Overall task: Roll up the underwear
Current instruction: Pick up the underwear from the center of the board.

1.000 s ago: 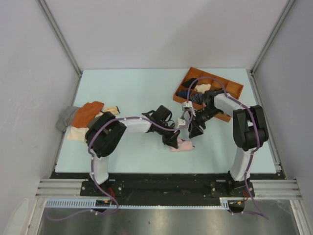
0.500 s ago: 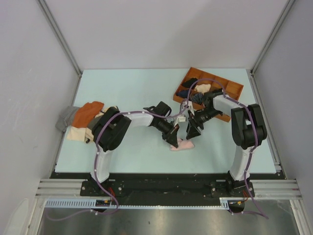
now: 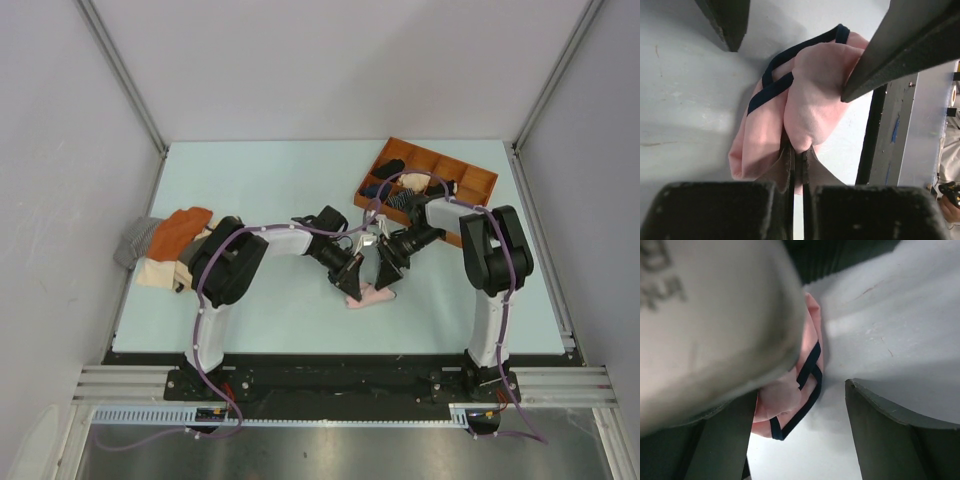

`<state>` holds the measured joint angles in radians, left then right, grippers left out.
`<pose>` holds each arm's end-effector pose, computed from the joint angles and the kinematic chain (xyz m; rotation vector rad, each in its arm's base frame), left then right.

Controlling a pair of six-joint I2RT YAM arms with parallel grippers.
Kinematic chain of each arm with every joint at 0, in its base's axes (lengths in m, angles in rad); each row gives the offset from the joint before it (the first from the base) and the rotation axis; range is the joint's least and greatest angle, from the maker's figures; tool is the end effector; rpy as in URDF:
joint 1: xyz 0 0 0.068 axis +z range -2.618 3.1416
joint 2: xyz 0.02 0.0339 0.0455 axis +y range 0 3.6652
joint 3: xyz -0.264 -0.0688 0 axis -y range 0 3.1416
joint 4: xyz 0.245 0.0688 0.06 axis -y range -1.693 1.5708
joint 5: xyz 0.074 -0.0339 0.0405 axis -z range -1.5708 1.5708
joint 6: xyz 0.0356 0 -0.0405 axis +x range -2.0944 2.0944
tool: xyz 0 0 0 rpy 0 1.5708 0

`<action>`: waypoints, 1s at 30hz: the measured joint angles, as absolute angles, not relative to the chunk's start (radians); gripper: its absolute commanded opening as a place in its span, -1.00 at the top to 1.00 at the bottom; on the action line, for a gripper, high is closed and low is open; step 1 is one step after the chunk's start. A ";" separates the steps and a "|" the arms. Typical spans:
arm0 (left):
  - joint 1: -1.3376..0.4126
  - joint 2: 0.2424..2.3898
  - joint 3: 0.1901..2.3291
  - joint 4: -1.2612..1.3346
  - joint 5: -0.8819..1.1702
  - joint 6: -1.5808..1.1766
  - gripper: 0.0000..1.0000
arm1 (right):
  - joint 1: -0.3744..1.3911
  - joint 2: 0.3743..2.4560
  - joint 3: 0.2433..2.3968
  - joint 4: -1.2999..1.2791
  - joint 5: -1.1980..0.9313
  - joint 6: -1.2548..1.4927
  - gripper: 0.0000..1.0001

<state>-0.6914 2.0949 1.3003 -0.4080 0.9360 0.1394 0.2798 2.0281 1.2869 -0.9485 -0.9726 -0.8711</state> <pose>0.2905 -0.2776 0.1205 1.3194 2.3629 -1.4471 0.3250 0.1240 0.1358 -1.3622 2.2521 1.3760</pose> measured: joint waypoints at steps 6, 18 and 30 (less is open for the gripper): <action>-0.688 2.098 1.311 -0.431 0.923 0.123 0.99 | 0.285 2.049 1.296 -0.974 -0.994 -0.846 -0.41; -0.684 2.099 1.312 -0.441 0.902 0.041 0.99 | 0.297 2.099 1.312 -0.988 -1.041 -0.809 -0.15; -0.690 2.060 1.257 -0.374 0.873 0.023 0.99 | 0.298 2.141 1.311 -1.022 -1.084 -0.771 -0.15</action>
